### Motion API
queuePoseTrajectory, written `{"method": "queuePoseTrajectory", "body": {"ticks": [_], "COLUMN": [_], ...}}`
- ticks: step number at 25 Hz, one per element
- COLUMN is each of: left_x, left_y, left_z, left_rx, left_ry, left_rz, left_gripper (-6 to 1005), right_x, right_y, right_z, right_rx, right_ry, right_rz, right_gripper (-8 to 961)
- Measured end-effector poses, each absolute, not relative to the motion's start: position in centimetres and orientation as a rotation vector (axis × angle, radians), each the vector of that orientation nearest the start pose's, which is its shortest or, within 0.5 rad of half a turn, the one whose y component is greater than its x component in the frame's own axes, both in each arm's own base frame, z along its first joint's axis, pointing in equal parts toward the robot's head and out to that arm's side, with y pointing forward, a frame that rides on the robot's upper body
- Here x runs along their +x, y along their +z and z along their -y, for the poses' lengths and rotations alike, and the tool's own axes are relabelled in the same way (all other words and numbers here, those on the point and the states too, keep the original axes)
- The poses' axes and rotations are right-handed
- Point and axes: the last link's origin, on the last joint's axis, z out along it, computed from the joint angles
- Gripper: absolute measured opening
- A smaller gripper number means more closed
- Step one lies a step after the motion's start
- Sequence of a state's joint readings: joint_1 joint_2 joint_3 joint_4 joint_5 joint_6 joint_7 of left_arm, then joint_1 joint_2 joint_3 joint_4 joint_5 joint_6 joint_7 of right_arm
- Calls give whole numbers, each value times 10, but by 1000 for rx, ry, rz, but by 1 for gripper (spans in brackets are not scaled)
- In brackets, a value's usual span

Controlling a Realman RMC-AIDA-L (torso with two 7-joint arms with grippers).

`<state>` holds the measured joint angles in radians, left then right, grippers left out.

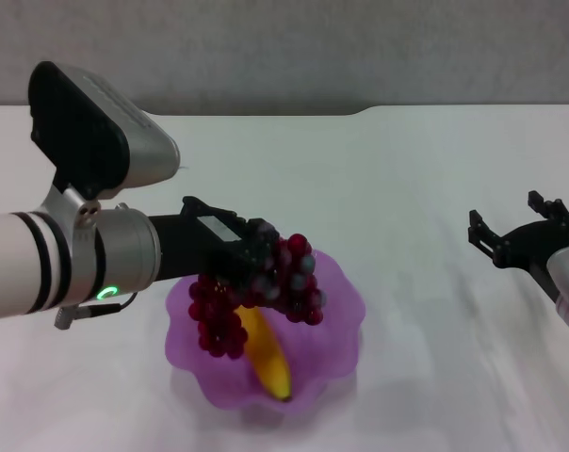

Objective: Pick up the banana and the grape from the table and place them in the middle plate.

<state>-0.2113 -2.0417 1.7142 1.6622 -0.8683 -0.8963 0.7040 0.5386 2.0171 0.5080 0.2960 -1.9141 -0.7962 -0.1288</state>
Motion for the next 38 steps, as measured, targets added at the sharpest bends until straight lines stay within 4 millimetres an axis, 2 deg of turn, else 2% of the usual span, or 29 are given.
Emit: {"method": "queuePoseTrajectory", "body": {"ticks": [4,13,18,19,25,29,34,38], "left_x": [-148,-159,-161,-161,-173,-195,-229,-247], "left_y": [-13,-20,-17,-14,14,28,33,27], "left_z": [-330,-335,-337,-338,-347,-354,-361,-358], "left_rx": [-2478,-2468,-2438,-2419,-2193,-1988,-1759,-1612], "left_ry": [-208,-186,-206,-220,-343,-451,-477,-474], "left_rz": [550,587,596,596,565,627,641,575], "left_gripper": [140,247,306,354,624,779,891,891], "right_x": [324,324,325,325,325,325,325,325], "right_y": [-49,-49,-49,-49,-49,-49,-49,-48], "right_z": [-362,-362,-361,-361,-361,-361,-361,-362], "right_rx": [-1814,-1813,-1811,-1810,-1811,-1813,-1811,-1810], "right_ry": [354,354,353,353,352,351,352,353], "right_rz": [-552,-553,-556,-556,-557,-555,-556,-555], "right_gripper": [888,888,888,888,889,889,889,889]}}
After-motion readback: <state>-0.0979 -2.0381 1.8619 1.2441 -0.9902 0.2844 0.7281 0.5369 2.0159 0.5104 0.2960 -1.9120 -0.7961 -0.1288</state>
